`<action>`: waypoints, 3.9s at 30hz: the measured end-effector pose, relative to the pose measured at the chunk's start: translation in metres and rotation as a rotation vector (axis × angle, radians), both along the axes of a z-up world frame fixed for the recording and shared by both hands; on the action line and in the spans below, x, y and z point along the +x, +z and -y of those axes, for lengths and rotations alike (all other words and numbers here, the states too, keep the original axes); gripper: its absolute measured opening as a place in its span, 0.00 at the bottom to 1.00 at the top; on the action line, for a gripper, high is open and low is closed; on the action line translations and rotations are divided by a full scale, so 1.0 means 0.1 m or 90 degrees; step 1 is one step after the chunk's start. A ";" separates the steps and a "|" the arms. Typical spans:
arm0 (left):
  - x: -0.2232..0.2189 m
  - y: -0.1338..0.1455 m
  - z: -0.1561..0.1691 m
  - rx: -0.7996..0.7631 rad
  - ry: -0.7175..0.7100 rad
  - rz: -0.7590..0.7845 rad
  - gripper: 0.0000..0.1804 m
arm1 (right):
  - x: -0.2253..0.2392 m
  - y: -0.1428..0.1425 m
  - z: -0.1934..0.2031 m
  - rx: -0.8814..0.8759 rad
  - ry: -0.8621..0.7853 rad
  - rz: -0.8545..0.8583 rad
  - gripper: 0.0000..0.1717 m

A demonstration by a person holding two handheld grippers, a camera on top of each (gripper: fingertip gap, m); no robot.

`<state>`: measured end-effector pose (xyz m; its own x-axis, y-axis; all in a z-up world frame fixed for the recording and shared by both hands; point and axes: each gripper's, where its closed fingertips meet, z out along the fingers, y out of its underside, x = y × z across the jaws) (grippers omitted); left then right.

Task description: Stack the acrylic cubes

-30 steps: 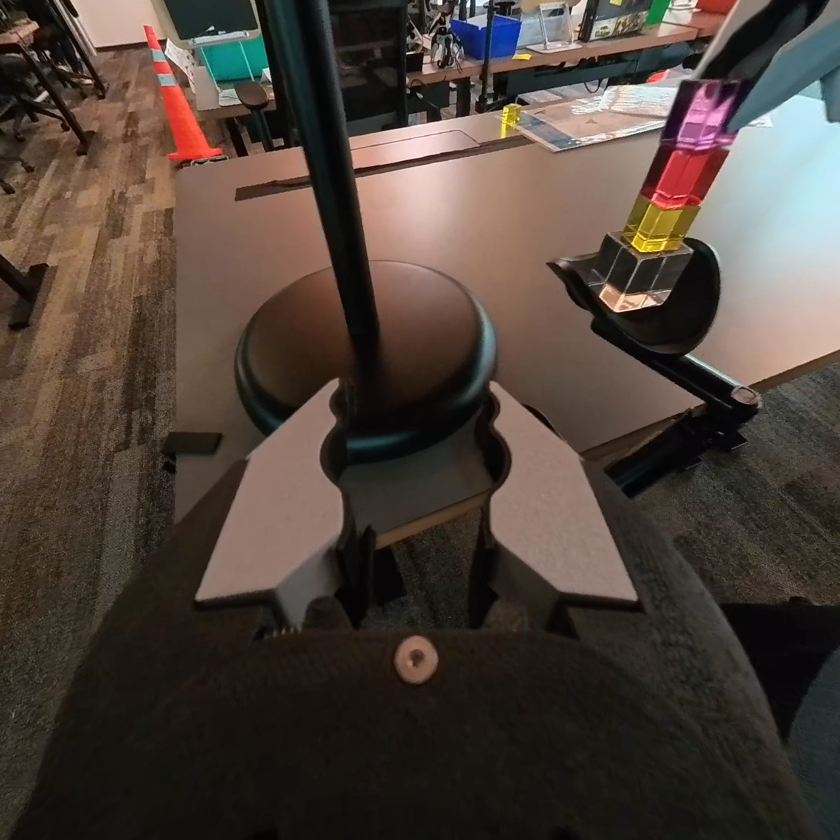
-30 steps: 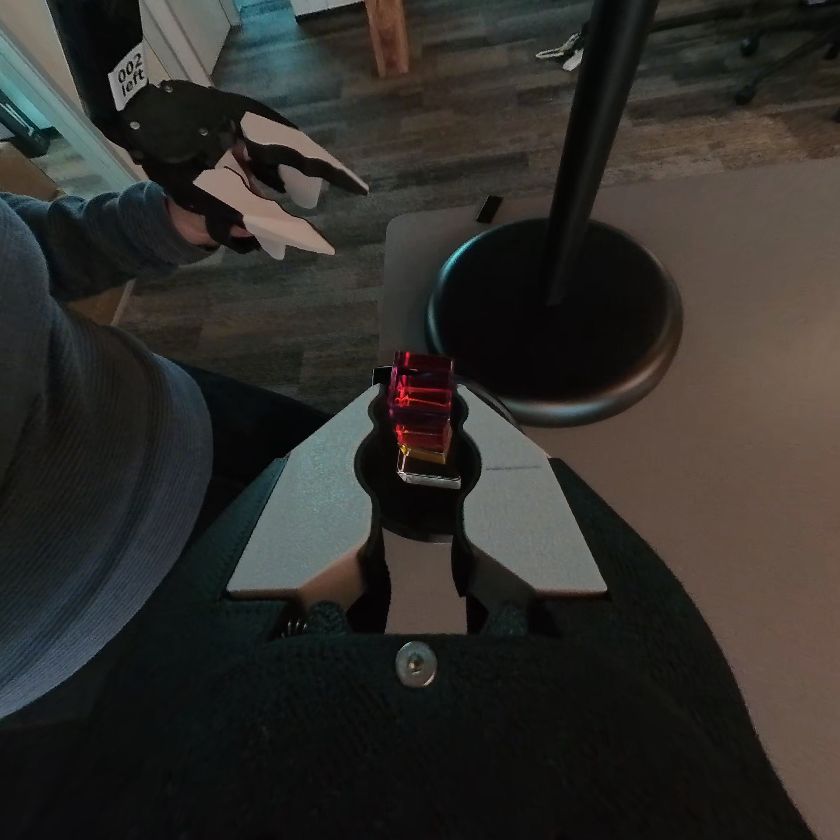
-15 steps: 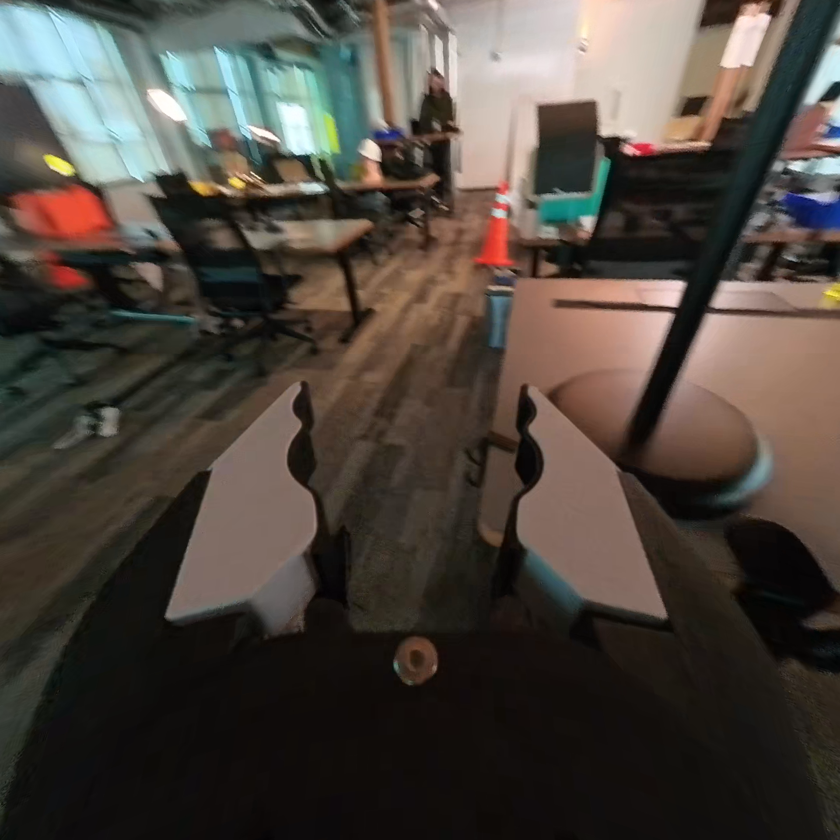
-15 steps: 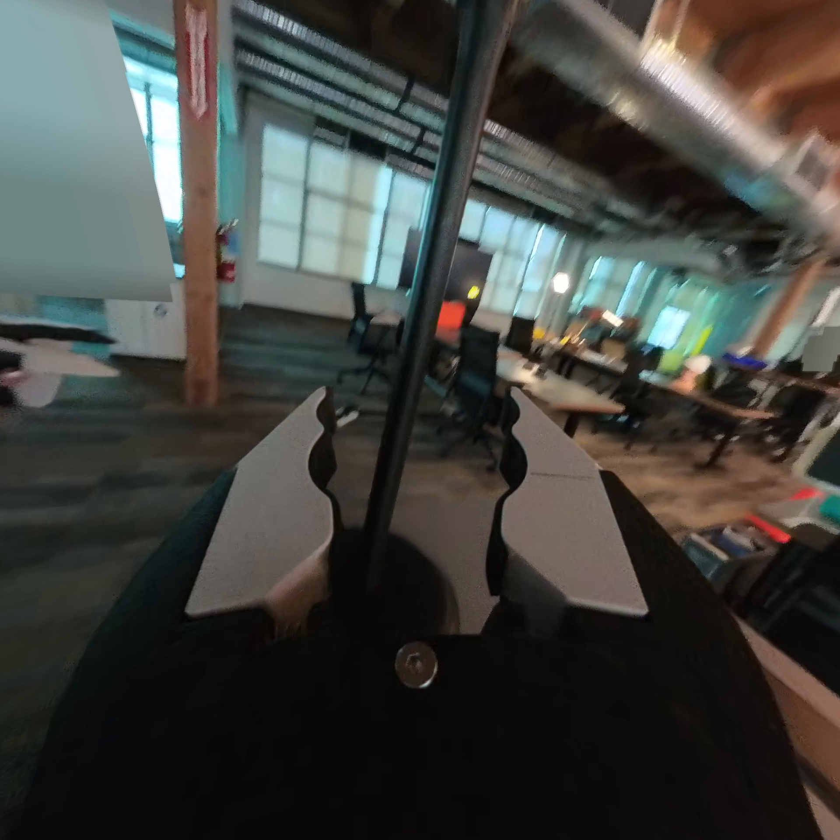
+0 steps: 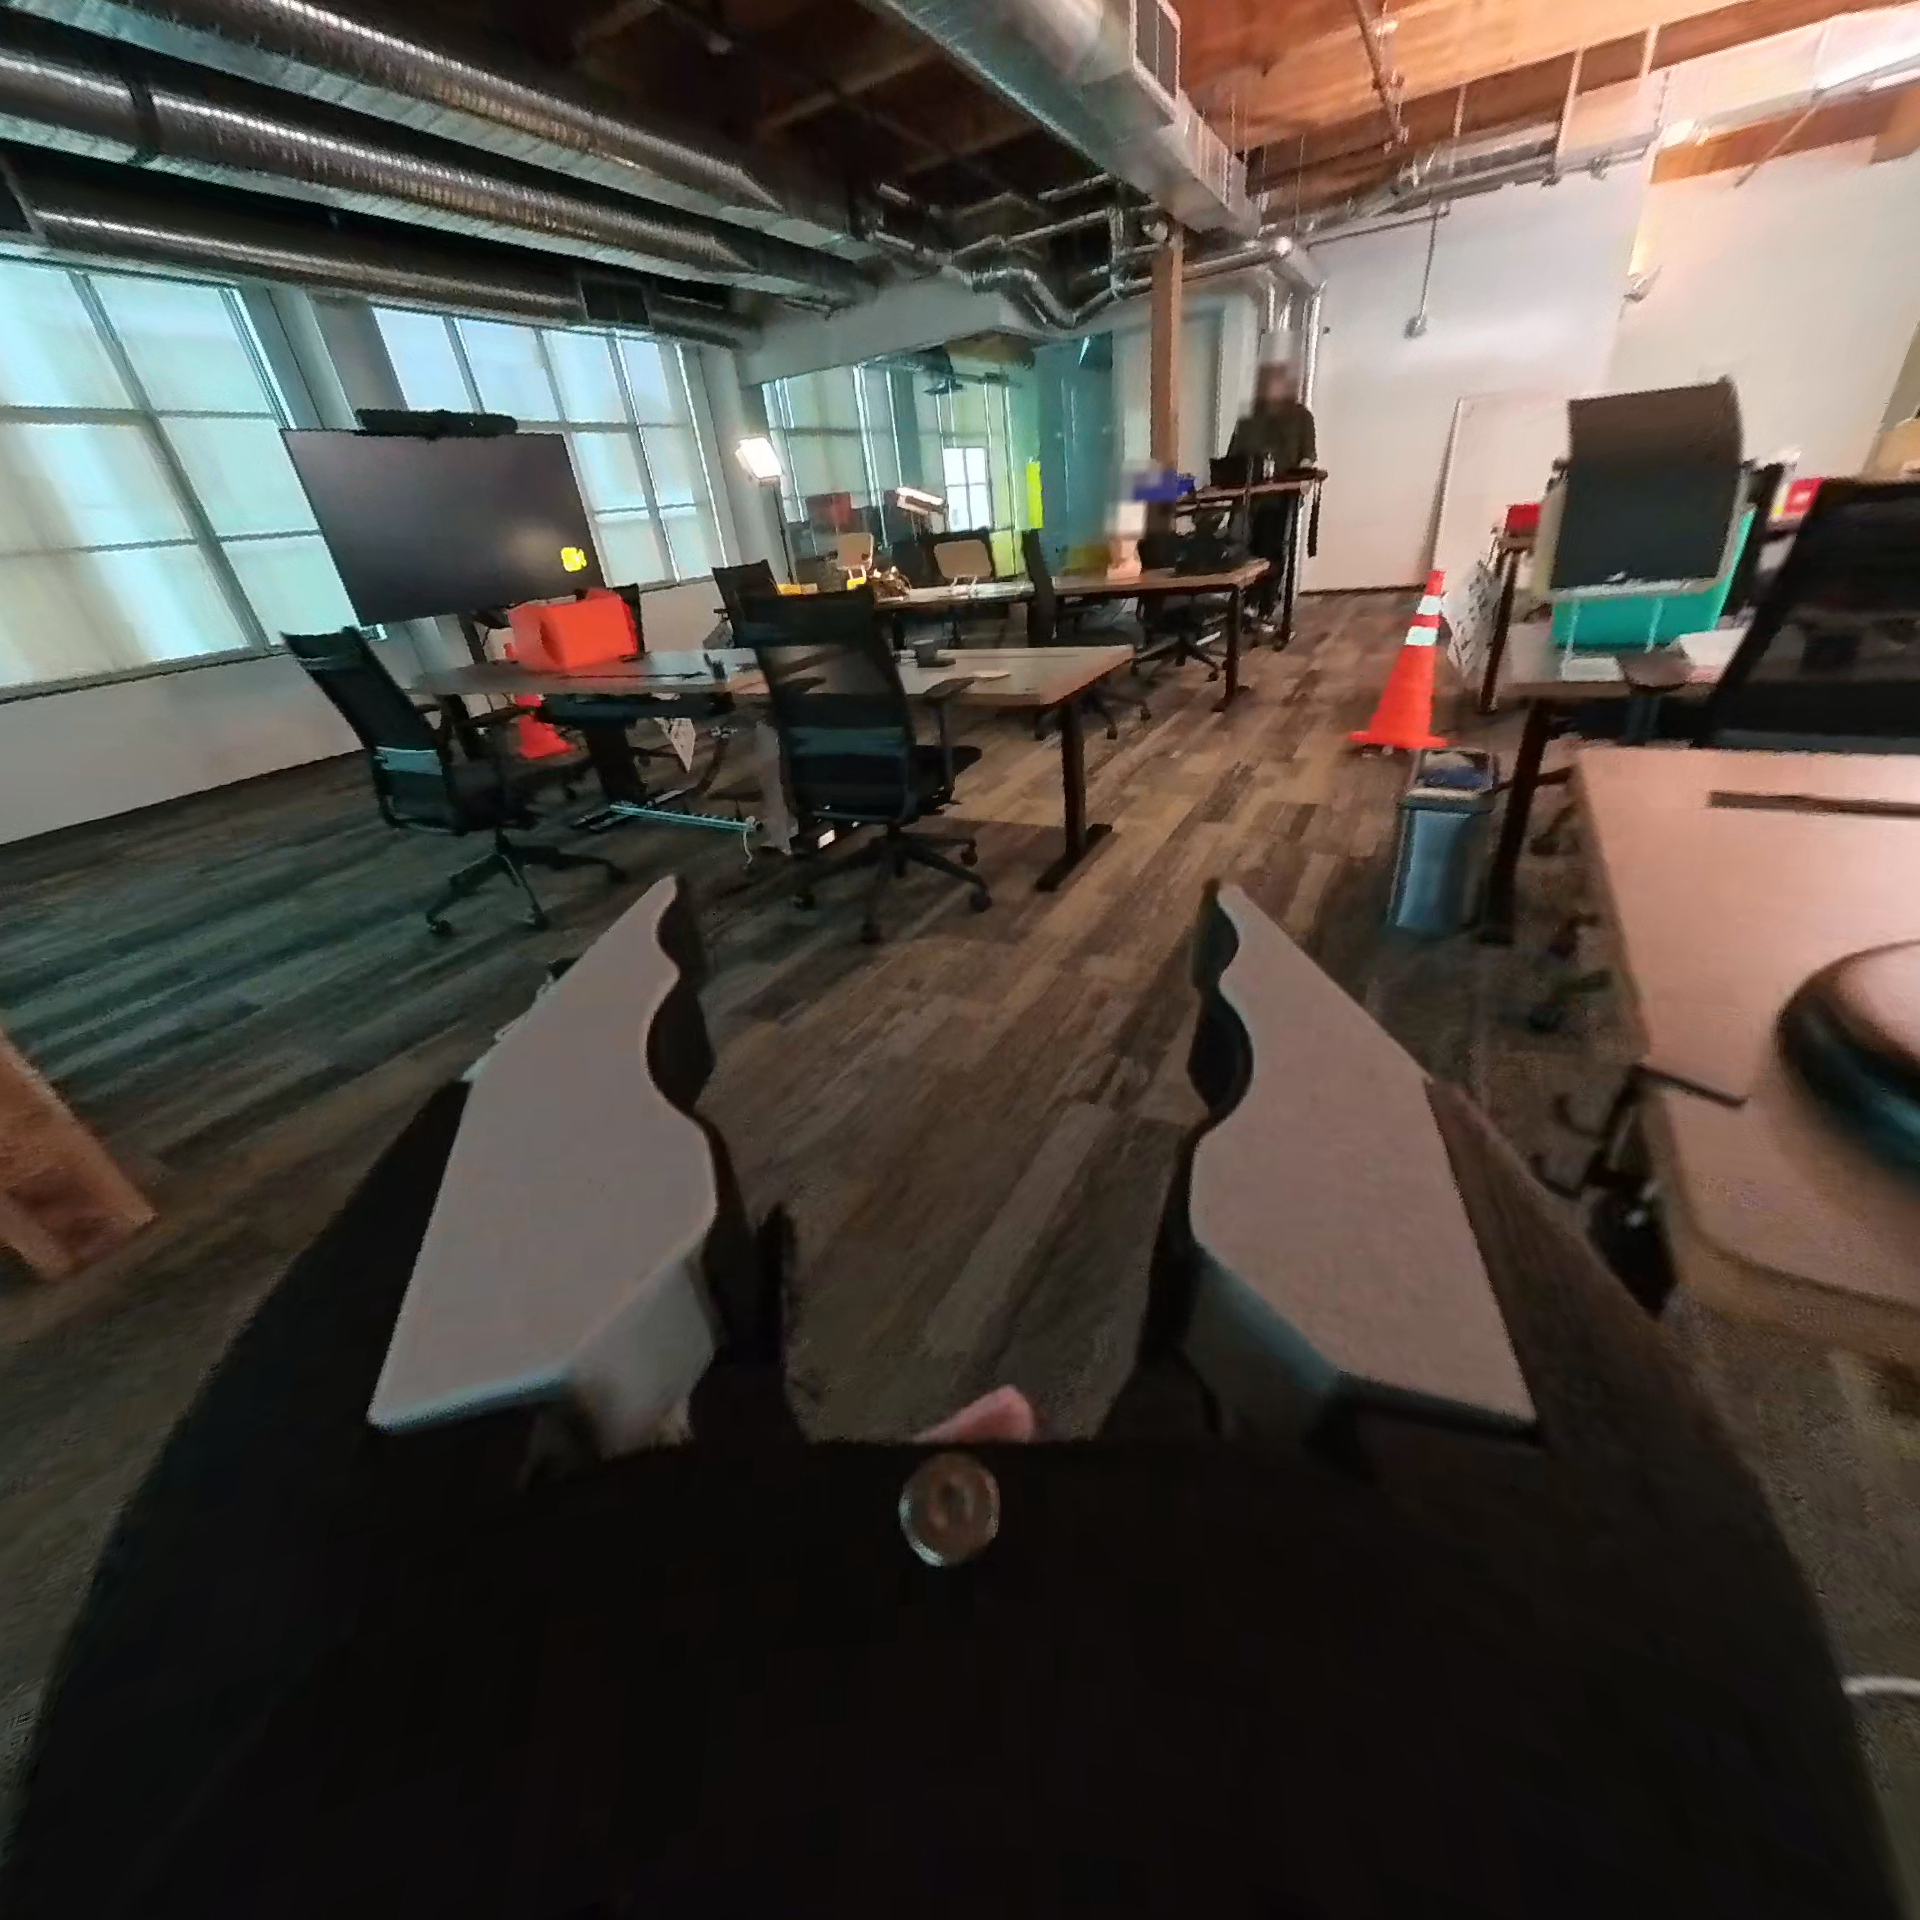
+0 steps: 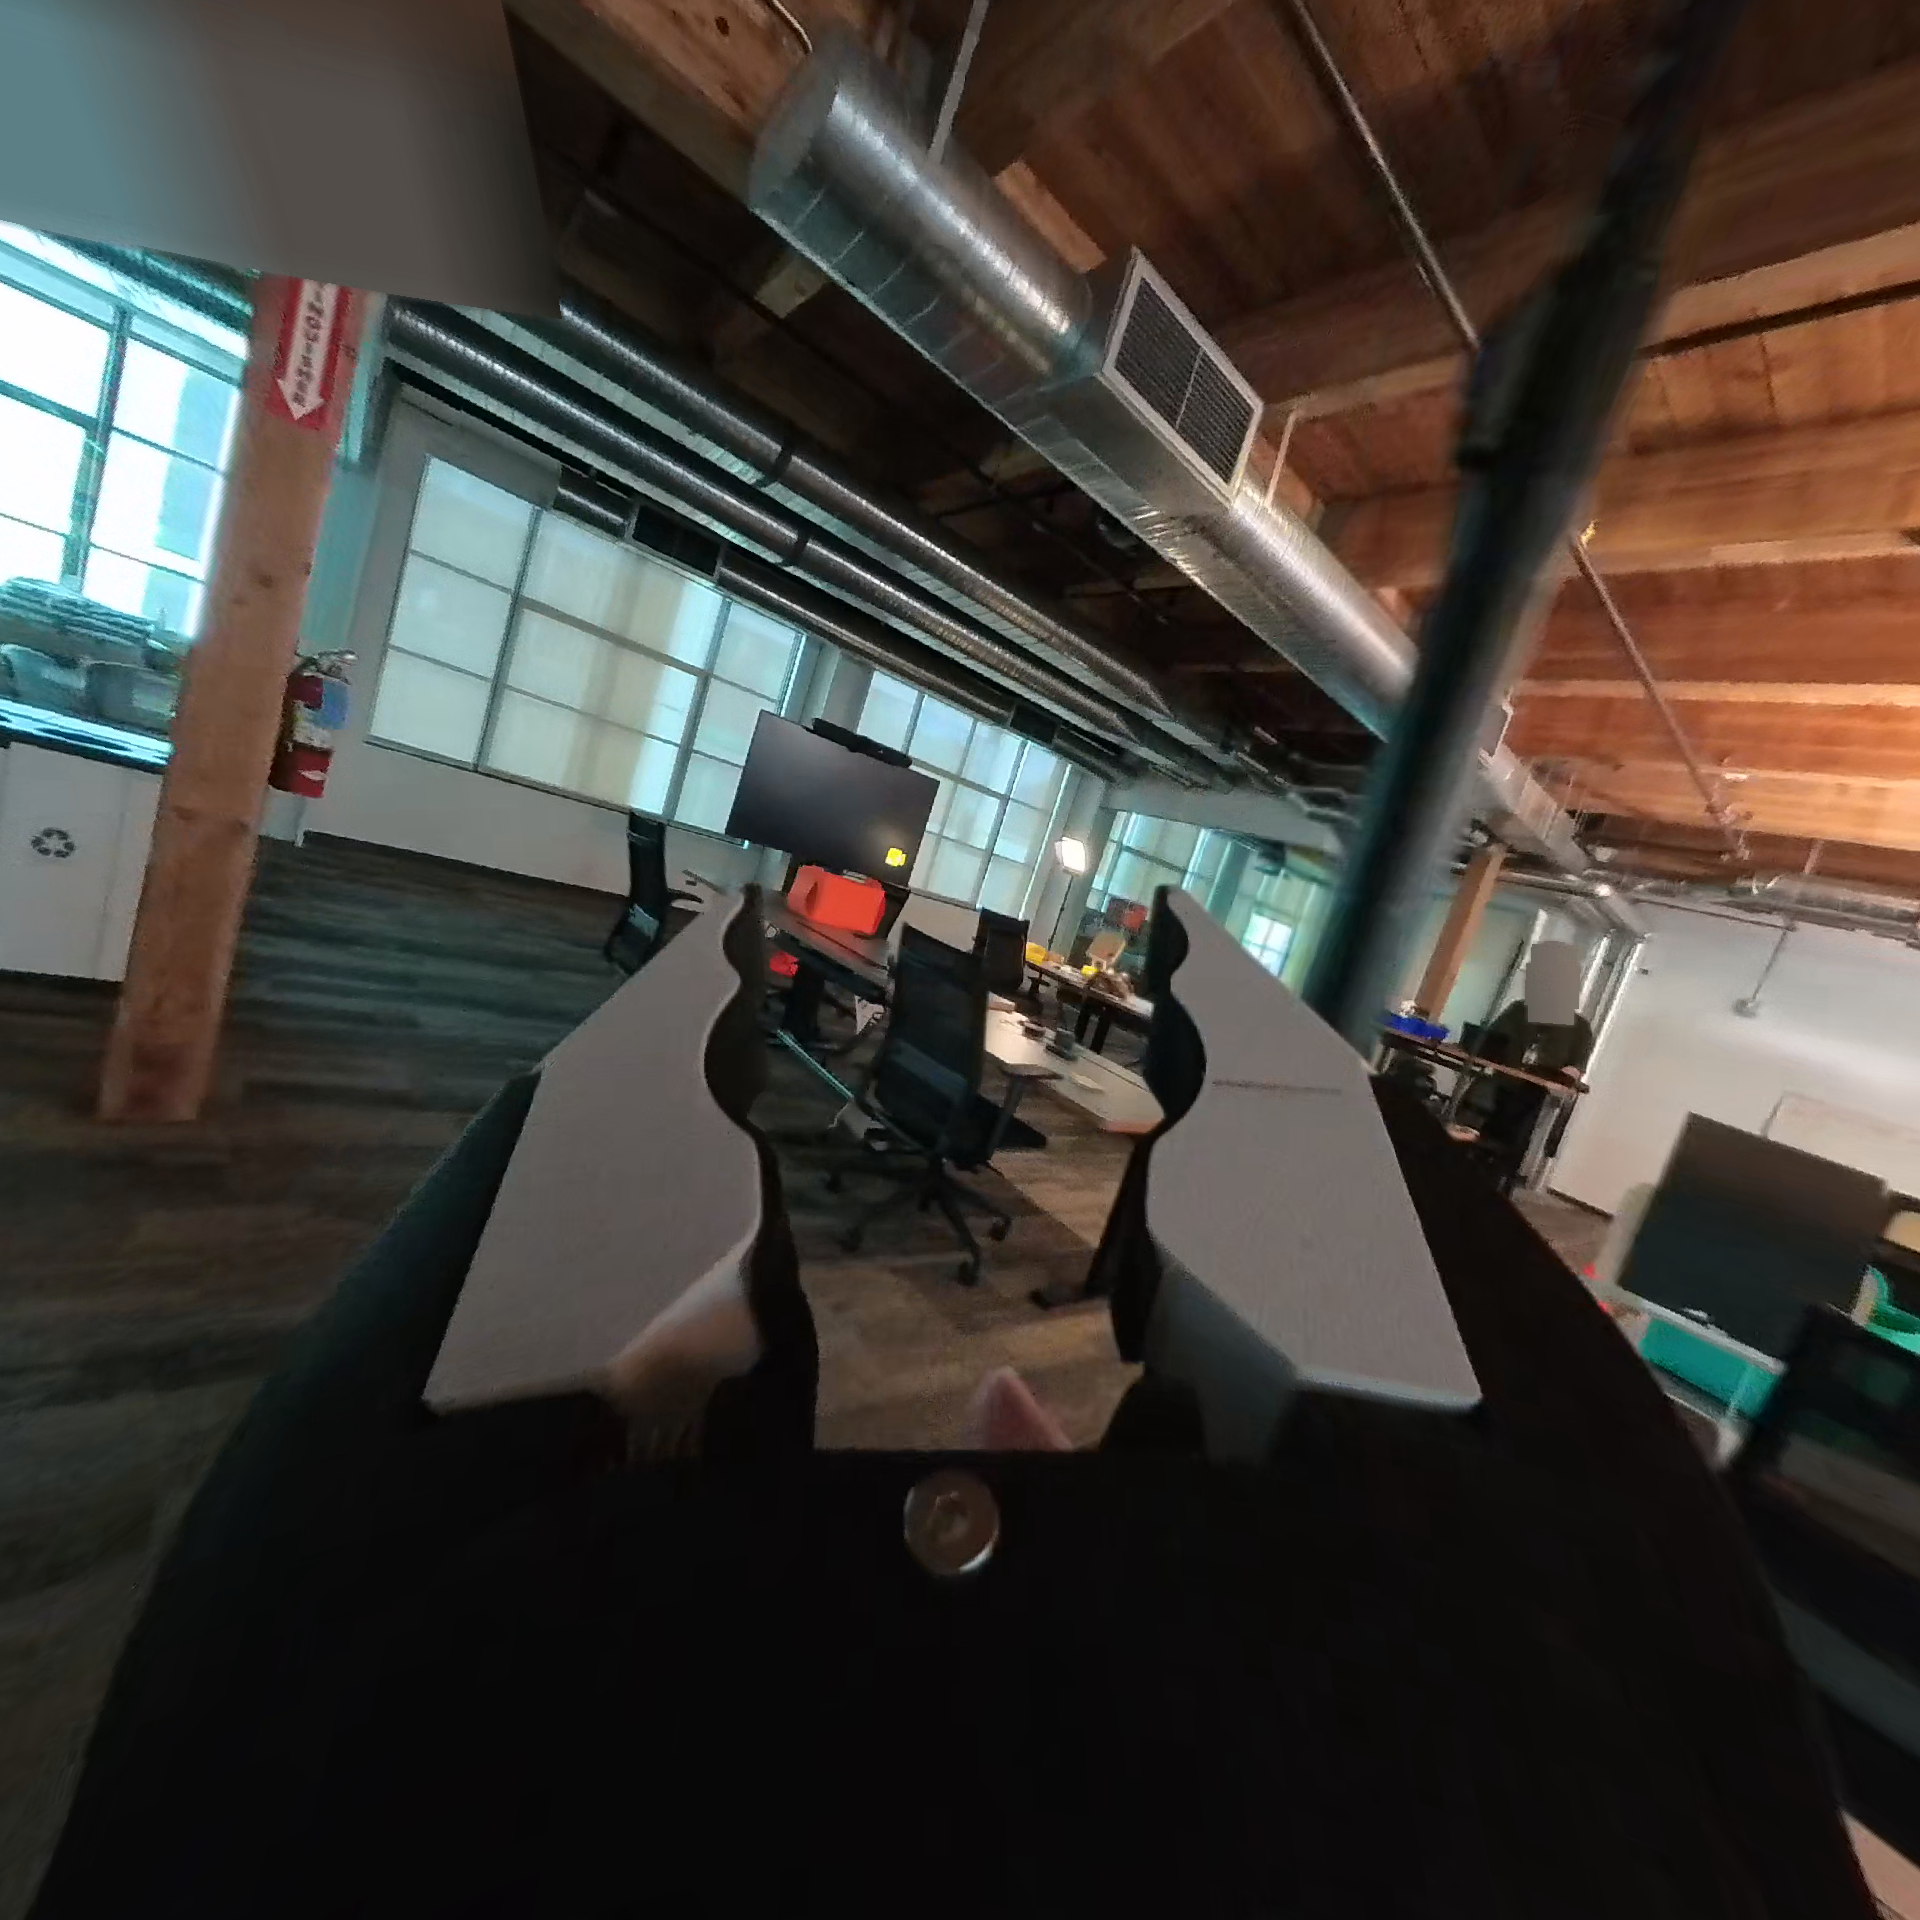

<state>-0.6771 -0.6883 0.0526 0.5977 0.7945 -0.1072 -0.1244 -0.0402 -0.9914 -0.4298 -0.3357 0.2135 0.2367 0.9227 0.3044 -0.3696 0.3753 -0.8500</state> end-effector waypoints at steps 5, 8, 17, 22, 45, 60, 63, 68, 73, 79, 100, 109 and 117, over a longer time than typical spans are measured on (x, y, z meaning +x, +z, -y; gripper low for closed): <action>-0.56 -0.02 0.67 -0.044 0.001 -0.016 0.52 | -0.78 -0.10 0.84 0.089 -0.033 0.045 0.42; -0.87 -0.01 0.92 -0.048 0.004 -0.013 0.52 | -1.18 -0.28 1.09 0.142 -0.067 0.099 0.42; -1.60 -0.18 0.60 -0.048 -0.056 0.004 0.56 | -1.99 -0.64 1.05 0.218 -0.152 0.199 0.42; -2.00 -0.27 -0.04 -0.044 -0.132 0.022 0.59 | -2.65 -0.90 0.81 0.154 -0.126 0.198 0.41; -5.29 -1.40 -4.17 -0.308 -0.226 0.114 0.35 | -5.04 -2.09 -2.05 -0.221 -0.201 0.323 0.21; -6.03 -2.12 -7.10 -0.461 -0.558 0.118 0.34 | -5.66 -2.73 -3.32 -0.407 -0.465 0.314 0.21; -5.82 -2.17 -7.66 -0.466 -0.636 0.105 0.34 | -5.57 -2.90 -3.50 -0.428 -0.512 0.312 0.20; -5.27 -2.34 -8.58 -0.474 -0.766 0.107 0.33 | -5.37 -3.40 -3.93 -0.474 -0.603 0.328 0.20; -4.96 -2.49 -9.35 -0.468 -0.852 0.148 0.30 | -5.37 -4.07 -4.68 -0.481 -0.656 0.304 0.20; -5.46 -3.16 -10.00 -0.538 -0.785 0.184 0.43 | -5.63 -5.79 -5.19 -0.680 -0.574 0.475 0.11; -6.46 -6.24 -10.44 -0.552 -0.710 0.508 0.41 | -3.97 -11.67 -5.01 -1.363 -0.978 0.320 0.26; -6.42 -6.61 -10.33 -0.647 -0.737 0.480 0.41 | -3.82 -12.24 -5.24 -1.351 -1.055 0.322 0.28; -6.35 -6.41 -10.28 -0.640 -0.757 0.490 0.39 | -3.96 -11.97 -5.25 -1.356 -1.016 0.421 0.15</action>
